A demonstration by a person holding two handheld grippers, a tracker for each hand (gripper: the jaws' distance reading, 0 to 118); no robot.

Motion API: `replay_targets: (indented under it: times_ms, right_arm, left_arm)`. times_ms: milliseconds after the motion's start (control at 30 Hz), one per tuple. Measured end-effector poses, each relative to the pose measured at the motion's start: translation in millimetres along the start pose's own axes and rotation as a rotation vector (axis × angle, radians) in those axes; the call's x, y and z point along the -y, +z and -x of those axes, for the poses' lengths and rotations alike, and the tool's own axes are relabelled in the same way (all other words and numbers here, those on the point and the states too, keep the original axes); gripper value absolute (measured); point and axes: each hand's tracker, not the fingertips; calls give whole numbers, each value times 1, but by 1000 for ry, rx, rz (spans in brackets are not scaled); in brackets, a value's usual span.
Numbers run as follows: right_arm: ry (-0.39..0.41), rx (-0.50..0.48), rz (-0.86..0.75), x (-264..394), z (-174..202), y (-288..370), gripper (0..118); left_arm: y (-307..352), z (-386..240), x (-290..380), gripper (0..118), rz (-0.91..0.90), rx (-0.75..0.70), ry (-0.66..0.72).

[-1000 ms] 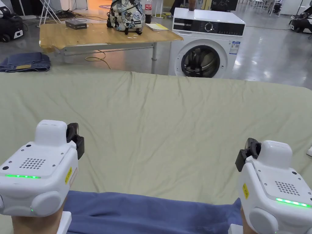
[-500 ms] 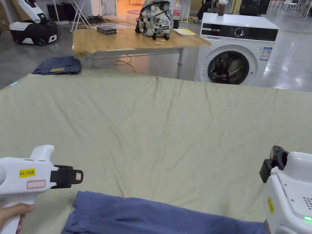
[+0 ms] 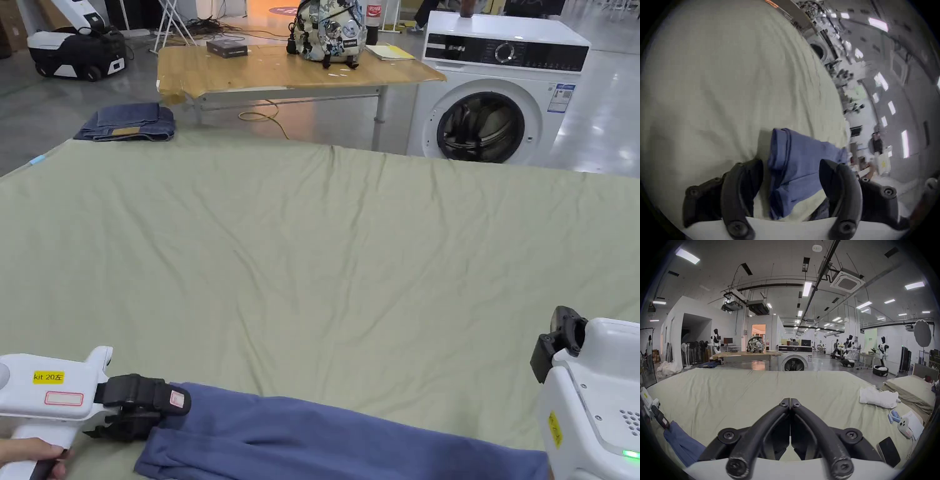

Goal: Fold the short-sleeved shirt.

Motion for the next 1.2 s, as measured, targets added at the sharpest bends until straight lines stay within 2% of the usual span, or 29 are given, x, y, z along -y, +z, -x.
replay_targets:
  times_ms: [67, 167, 200, 233, 267, 300, 333, 400, 433, 467, 733, 1000, 1067, 1100, 1200]
  right_arm:
    - [-5, -6, 11, 2, 0, 0, 0]
    - [-21, -5, 20, 5, -1, -1, 0]
    - [-31, -8, 27, 5, 0, -1, 0]
    - [-38, -11, 33, 6, -1, -2, 0]
    - [-42, -11, 38, 7, 0, -3, 0]
    - [-47, -12, 43, 8, 0, -4, 0]
    - [-53, -14, 50, 9, 0, -4, 0]
    - [-66, -14, 60, 11, -1, -5, 0]
    - [-70, -12, 63, 12, -2, -5, 0]
    - [-71, -8, 66, 12, -3, -5, 0]
    - [-57, -1, 60, 11, -7, -6, 0]
    - [-38, -8, 42, 2, -6, -7, 0]
    - [-35, -12, 38, 2, -5, -7, 0]
    - [-34, -13, 36, 1, -4, -7, 0]
    - [-36, -18, 36, 1, -2, -8, 0]
  left_arm:
    - [-8, 5, 5, 73, -7, 43, 48]
    - [-24, 6, 10, 72, 42, 129, 31]
    - [-31, 6, 12, 65, 59, 143, 31]
    - [-36, 7, 12, 52, 69, 135, 42]
    - [-42, 8, 12, 34, 93, 124, 62]
    - [-49, 8, 14, 11, 107, 122, 72]
    - [-49, 11, 17, 9, 93, 47, 84]
    - [-44, 15, 22, 6, 93, 1, 100]
    - [-45, 6, 21, 6, 23, 112, 108]
    - [-45, 2, 22, 5, 6, 101, 98]
    - [-26, -42, 17, 4, -31, -16, -4]
    - [26, -87, 7, 4, -83, -171, -98]
    - [35, -88, 1, 4, -85, -226, -130]
    - [38, -92, 2, 4, -63, -302, -173]
    - [34, -109, 7, 4, -62, -275, -167]
